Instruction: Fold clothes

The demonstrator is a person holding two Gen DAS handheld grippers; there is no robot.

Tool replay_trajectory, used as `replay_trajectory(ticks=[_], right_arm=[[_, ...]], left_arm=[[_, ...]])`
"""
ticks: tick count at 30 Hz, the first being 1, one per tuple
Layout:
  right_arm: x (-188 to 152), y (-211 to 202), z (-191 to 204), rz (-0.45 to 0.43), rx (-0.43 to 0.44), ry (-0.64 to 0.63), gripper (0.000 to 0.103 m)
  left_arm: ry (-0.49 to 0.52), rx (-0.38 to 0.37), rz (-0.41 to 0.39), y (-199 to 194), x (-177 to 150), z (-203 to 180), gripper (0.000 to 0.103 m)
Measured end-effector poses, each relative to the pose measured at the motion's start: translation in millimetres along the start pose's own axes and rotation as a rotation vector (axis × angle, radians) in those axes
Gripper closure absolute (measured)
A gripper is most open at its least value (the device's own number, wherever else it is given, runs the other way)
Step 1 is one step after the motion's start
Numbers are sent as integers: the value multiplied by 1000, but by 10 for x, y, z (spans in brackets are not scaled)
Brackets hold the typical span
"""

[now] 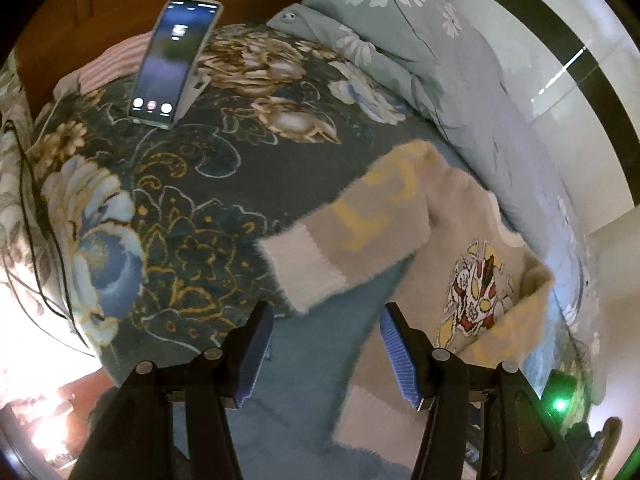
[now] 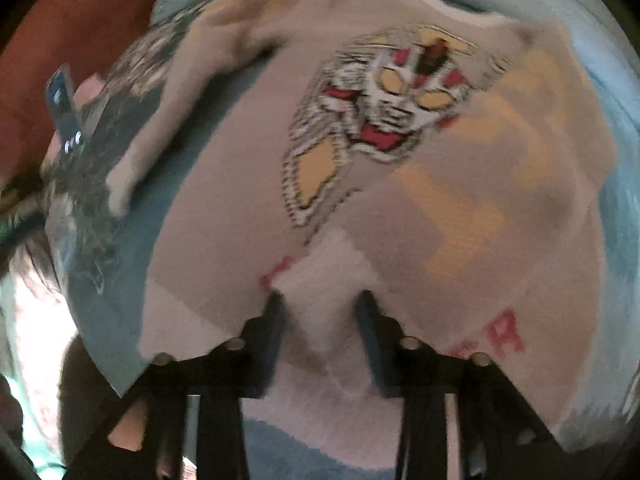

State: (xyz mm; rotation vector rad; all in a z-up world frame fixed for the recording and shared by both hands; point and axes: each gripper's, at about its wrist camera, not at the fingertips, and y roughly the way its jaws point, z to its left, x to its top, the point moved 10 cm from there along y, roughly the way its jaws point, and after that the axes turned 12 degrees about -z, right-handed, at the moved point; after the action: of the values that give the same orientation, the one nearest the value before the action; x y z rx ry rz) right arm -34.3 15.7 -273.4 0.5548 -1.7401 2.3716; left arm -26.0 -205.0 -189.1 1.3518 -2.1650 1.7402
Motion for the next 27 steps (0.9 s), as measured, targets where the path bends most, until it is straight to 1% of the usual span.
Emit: replay_trajectory(ticks=[1, 2, 4, 6, 8, 9, 10, 12, 14, 16, 17, 19, 20, 21, 22, 23, 24, 27], right_arm=[[10, -31, -55, 6, 29, 50, 89], [35, -89, -141, 5, 53, 103, 96], [116, -237, -352, -14, 87, 196, 100], [269, -463, -619, -70, 126, 279, 101], [457, -782, -964, -137, 138, 343, 101], [585, -899, -1072, -163, 128, 354, 101], [684, -1020, -1166, -189, 105, 341, 101], [770, -1198, -1187, -222, 60, 270, 100], [850, -1263, -1132, -215, 47, 185, 99], [871, -1114, -944, -196, 52, 103, 99], [842, -993, -793, -187, 54, 58, 99], [712, -868, -638, -154, 70, 12, 99], [659, -731, -508, -133, 87, 2, 98], [610, -604, -397, -116, 101, -4, 90], [555, -492, -308, -103, 101, -14, 73], [493, -385, -224, -91, 94, -24, 64], [431, -278, -140, -79, 86, -35, 57], [282, -53, 5, -46, 51, -70, 56]], left_arm=[[-5, -1, -5, -16, 11, 18, 43], [-10, -3, -10, -32, 22, 35, 43], [-3, -6, -23, -63, 52, 54, 43], [-3, -12, -25, -69, 62, 57, 43], [-9, -21, -18, -51, 48, 59, 43], [-11, -24, -13, -34, 33, 49, 43], [-12, -27, -7, -16, 17, 39, 43], [-14, -35, -1, 14, -15, -11, 43], [-4, -44, 4, 40, -40, -77, 43], [10, -52, 11, 55, -72, -150, 43], [20, -59, 14, 54, -89, -182, 43], [43, -63, 15, 37, -112, -226, 43], [54, -62, 14, 26, -120, -242, 43], [54, -66, 14, 18, -118, -252, 43], [54, -70, 13, 10, -116, -262, 43], [52, -72, 12, 7, -110, -260, 43], [50, -73, 11, 4, -105, -258, 43], [43, -76, 14, 12, -98, -236, 42]])
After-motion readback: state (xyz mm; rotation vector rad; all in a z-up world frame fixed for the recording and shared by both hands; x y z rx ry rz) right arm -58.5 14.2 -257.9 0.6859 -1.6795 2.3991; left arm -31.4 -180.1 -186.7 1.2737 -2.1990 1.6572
